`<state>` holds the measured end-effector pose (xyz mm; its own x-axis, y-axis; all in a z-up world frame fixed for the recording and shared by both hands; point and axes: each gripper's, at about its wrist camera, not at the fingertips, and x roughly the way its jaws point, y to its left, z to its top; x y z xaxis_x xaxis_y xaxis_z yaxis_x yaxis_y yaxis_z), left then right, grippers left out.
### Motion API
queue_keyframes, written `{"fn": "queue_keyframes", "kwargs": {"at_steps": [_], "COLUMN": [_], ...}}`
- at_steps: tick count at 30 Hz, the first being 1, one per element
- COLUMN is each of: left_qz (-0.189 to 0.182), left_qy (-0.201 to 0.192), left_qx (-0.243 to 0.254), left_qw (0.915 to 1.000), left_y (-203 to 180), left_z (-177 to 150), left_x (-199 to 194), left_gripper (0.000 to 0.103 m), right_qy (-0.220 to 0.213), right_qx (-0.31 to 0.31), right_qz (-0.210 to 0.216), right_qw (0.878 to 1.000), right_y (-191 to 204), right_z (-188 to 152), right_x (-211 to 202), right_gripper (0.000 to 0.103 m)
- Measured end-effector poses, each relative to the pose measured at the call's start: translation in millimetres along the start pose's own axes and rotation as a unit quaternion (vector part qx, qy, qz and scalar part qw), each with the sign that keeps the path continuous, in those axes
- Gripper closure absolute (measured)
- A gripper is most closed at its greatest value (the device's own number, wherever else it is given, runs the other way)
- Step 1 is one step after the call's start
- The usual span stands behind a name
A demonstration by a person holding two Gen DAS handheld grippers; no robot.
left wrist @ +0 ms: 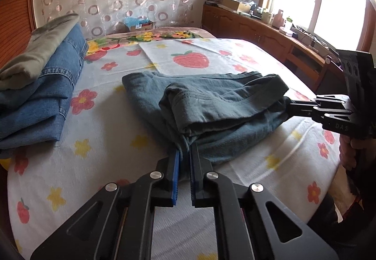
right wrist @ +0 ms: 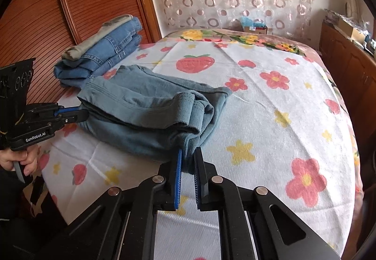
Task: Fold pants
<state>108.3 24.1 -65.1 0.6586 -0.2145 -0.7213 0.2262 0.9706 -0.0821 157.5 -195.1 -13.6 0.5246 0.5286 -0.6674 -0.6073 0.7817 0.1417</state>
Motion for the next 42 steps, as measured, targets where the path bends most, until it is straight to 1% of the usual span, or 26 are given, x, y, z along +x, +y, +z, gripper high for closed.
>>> {"fn": "queue_keyframes", "kwargs": {"at_steps": [6, 13, 16, 19, 20, 23, 24, 25, 26, 28, 29, 31, 37, 42], "left_qz": [-0.017, -0.022, -0.01, 0.007, 0.006, 0.007, 0.008, 0.009, 0.011, 0.011, 0.011, 0.012, 0.022, 0.02], "left_qy": [0.0, 0.001, 0.003, 0.003, 0.005, 0.009, 0.009, 0.01, 0.01, 0.01, 0.01, 0.014, 0.033, 0.033], "left_qx": [0.008, 0.015, 0.021, 0.032, 0.032, 0.033, 0.034, 0.035, 0.036, 0.036, 0.036, 0.039, 0.045, 0.044], "left_qw": [0.9998, 0.9997, 0.9997, 0.9995, 0.9995, 0.9994, 0.9993, 0.9993, 0.9992, 0.9992, 0.9992, 0.9991, 0.9982, 0.9983], "left_y": [-12, -25, -29, -33, -33, -32, -31, -31, -31, -29, -30, -30, -30, -28], "left_z": [-12, -27, -28, -26, -25, -21, -21, -21, -20, -19, -20, -20, -19, -6], "left_x": [-11, -22, -25, -24, -23, -20, -20, -20, -20, -19, -19, -17, -4, 3], "left_gripper": [0.094, 0.094, 0.094, 0.093, 0.09, 0.087, 0.083, 0.077, 0.073, 0.06, 0.06, 0.06, 0.06, 0.06], "right_qy": [0.0, -0.004, -0.007, -0.013, -0.015, -0.01, -0.008, -0.006, -0.004, -0.002, -0.002, -0.005, -0.003, 0.001], "right_qx": [0.005, 0.014, 0.016, 0.013, 0.012, 0.001, -0.002, -0.005, -0.007, -0.009, -0.009, -0.01, -0.017, -0.026], "right_qz": [0.005, 0.017, 0.021, 0.014, 0.012, 0.005, 0.0, -0.006, -0.01, -0.018, -0.02, -0.022, -0.02, -0.02], "right_qw": [1.0, 1.0, 1.0, 1.0, 1.0, 1.0, 1.0, 1.0, 1.0, 1.0, 1.0, 1.0, 1.0, 0.999], "right_y": [-2, -2, 0, 3, 3, 8, 10, 11, 12, 12, 12, 11, 12, 12], "right_z": [-15, -28, -30, -27, -27, -27, -28, -28, -29, -29, -28, -28, -28, -25], "right_x": [-14, -39, -45, -47, -48, -46, -47, -47, -46, -47, -48, -50, -50, -43], "right_gripper": [0.094, 0.094, 0.094, 0.094, 0.094, 0.094, 0.09, 0.089, 0.089, 0.088, 0.086, 0.077, 0.072, 0.067]}}
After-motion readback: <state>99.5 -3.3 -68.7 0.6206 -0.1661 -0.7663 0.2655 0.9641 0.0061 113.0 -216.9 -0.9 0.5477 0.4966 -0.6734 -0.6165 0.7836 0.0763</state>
